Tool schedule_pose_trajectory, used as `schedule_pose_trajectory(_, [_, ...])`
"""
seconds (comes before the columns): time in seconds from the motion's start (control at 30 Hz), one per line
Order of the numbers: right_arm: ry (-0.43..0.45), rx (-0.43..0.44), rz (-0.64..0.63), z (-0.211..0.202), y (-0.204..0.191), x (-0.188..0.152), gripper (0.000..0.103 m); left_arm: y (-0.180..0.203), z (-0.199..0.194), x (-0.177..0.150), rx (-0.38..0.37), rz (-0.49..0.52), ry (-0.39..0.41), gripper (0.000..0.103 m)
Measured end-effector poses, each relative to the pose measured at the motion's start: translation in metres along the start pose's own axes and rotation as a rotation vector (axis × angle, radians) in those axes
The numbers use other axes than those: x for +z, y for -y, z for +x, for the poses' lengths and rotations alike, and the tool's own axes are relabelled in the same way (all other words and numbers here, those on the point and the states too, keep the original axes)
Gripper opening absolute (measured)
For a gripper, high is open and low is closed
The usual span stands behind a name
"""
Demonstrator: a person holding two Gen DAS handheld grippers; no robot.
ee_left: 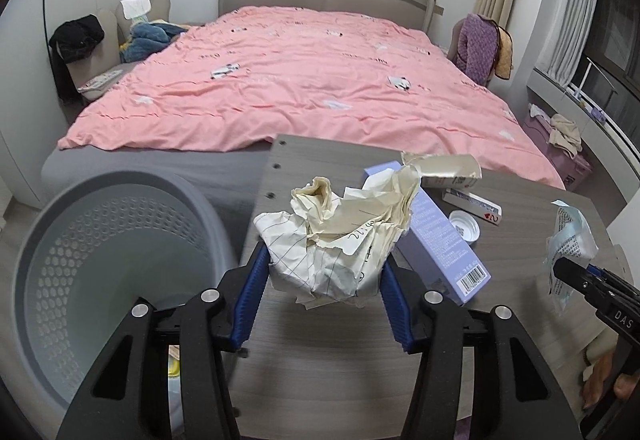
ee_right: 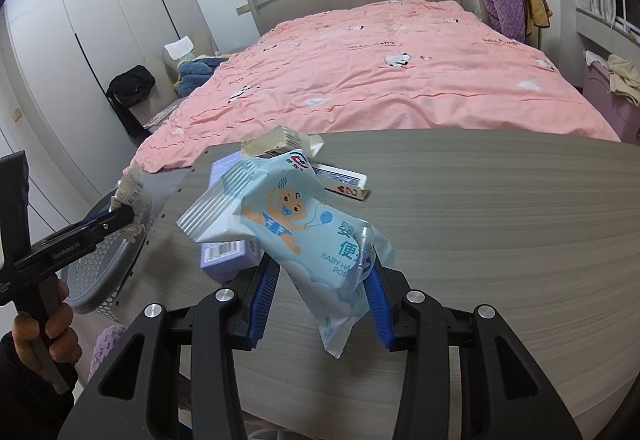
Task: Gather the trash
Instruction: 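Lift and carry the wipe pack and tissue over the grey basket with both grippers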
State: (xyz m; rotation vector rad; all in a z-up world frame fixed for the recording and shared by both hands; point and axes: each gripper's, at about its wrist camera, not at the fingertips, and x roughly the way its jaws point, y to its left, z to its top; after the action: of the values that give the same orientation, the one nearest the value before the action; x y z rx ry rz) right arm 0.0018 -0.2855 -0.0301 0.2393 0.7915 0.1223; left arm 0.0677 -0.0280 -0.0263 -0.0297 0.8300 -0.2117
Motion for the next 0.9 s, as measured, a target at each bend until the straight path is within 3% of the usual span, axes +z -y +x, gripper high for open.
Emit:
schedule_pose_trajectory(0.43, [0.021,0.092,-0.151,0.001,-0.094,0.021,0.041,-0.064,-0.036,-0.013,0.098,-0.047,0.058,0.052])
schedule_pose_trajectory(0.9, [-0.059,0.292,-0.321,0.062,-0.229,0.026,0.041,-0.16,-0.055,-0.031,0.267,-0.15,0.043,0.052])
